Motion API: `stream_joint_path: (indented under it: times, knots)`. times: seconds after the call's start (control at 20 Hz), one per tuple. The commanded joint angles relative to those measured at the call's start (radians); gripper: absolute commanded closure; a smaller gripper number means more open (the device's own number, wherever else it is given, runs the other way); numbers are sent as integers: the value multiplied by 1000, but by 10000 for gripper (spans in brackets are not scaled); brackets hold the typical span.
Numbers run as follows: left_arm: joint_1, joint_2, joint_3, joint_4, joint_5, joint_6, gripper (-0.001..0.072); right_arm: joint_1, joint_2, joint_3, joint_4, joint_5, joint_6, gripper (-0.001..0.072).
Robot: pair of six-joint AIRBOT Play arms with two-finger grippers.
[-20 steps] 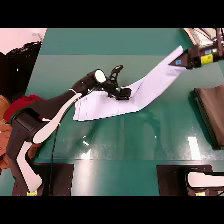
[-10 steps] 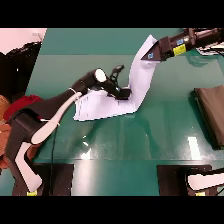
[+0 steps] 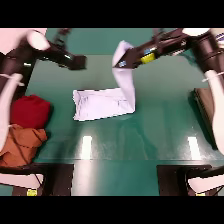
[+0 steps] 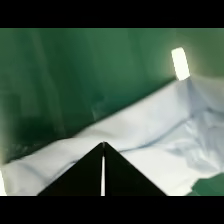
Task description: Fold the shirts.
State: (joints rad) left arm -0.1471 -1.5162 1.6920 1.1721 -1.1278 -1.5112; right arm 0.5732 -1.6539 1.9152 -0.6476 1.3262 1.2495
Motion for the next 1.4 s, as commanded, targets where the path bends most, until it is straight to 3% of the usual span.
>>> stream_joint_path:
  times: [0.0, 0.1, 0.15, 0.3, 0.5, 0.7, 0.75, 0.8, 0.85, 1.1, 1.35]
  knots:
    - [132, 132, 0, 45, -19, 0, 685, 185, -65, -14, 0, -240, -131, 570]
    - [158, 165, 0, 45, -30, 0, 685, 251, -154, 63, 1, -237, -151, 190]
    - [162, 173, 0, 45, -36, 0, 685, 262, -189, 108, -1, -194, -151, 155]
    - [162, 175, 0, 43, -82, 0, 685, 224, -178, 120, -101, -104, -97, 192]
    - [162, 175, 0, 36, -100, 0, 685, 59, -43, -95, -311, -37, -42, 203]
    - [161, 175, 0, 23, -104, 0, 684, -159, 56, -376, -322, -45, 27, 200]
    - [161, 175, 0, 23, -104, 0, 685, -211, 58, -430, -315, -46, 29, 173]
    - [161, 175, 0, 23, -103, 0, 685, -243, 51, -475, -301, -43, 29, 41]
    - [161, 175, 0, 23, -103, 1, 685, -273, 37, -511, -277, -44, 29, 5]
    - [161, 175, 0, 24, -103, 2, 684, -280, -107, -591, -41, -68, 28, 16]
    - [161, 175, 0, 24, -104, 24, 685, -165, -258, -451, 82, -85, 27, 19]
